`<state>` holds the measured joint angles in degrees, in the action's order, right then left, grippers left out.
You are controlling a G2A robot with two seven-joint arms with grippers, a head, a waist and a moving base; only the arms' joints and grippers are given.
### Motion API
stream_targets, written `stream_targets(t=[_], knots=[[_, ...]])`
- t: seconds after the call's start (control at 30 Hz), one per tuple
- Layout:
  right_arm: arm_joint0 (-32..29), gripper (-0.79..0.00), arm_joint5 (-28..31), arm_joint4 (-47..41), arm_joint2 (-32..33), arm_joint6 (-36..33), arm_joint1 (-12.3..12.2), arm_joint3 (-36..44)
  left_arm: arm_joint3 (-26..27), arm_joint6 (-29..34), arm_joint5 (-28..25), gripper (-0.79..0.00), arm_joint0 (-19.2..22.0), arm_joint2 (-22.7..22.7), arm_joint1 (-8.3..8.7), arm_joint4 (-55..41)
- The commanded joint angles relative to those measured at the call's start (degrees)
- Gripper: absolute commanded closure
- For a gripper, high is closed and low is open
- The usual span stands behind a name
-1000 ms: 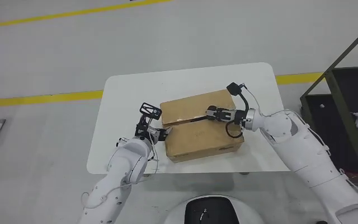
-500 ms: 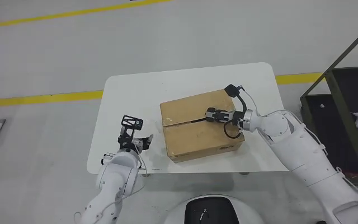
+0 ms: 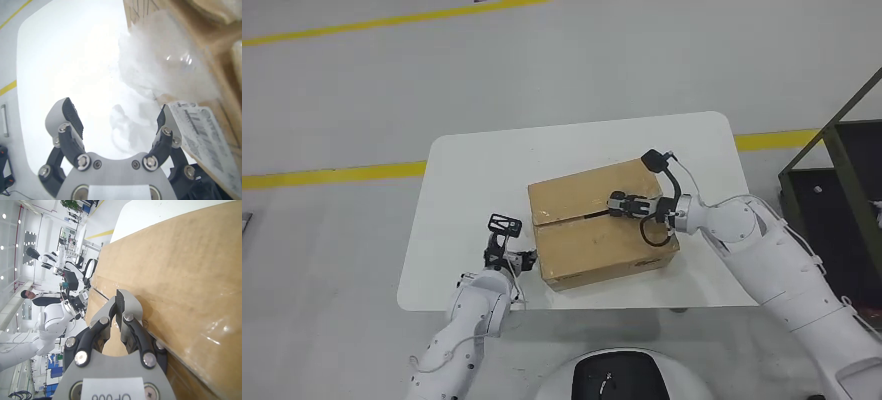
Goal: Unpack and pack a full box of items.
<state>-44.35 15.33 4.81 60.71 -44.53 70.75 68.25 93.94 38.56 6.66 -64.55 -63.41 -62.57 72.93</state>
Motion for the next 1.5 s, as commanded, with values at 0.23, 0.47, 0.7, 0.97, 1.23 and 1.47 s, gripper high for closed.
stream_targets(t=[0.23, 0.47, 0.7, 0.97, 1.23, 1.47], knots=[[-0.06, 0.000, -0.07, 0.08, -0.22, 0.21, 0.09, -0.55, -1.63, -3.26, -2.00, -0.323, 1.55, -0.55, -0.92, -4.89], [0.49, 0.000, -0.03, -0.14, -0.57, 0.20, 0.27, -0.96, -1.04, -4.86, -2.53, 0.000, 0.50, -1.75, -1.13, -5.52], [0.86, 0.000, 0.02, -0.19, -0.91, 0.17, 0.43, -1.49, 0.19, -6.10, -3.36, 0.000, -0.66, -3.30, -1.21, -5.83], [0.83, 0.000, -0.12, 0.01, -0.88, 0.44, 0.47, -1.50, 1.26, -6.67, -1.28, 0.000, -1.92, -4.81, -1.30, -3.23], [0.83, 0.000, -0.48, 0.38, -1.16, 0.48, 0.56, -1.17, 4.29, -7.29, 2.03, 0.000, -4.08, -7.07, -1.35, -0.46], [1.10, 0.000, -0.70, 0.54, -1.40, 0.42, 0.68, -1.21, 9.49, -7.93, 5.17, -0.240, -6.93, -7.54, -1.36, 7.11]])
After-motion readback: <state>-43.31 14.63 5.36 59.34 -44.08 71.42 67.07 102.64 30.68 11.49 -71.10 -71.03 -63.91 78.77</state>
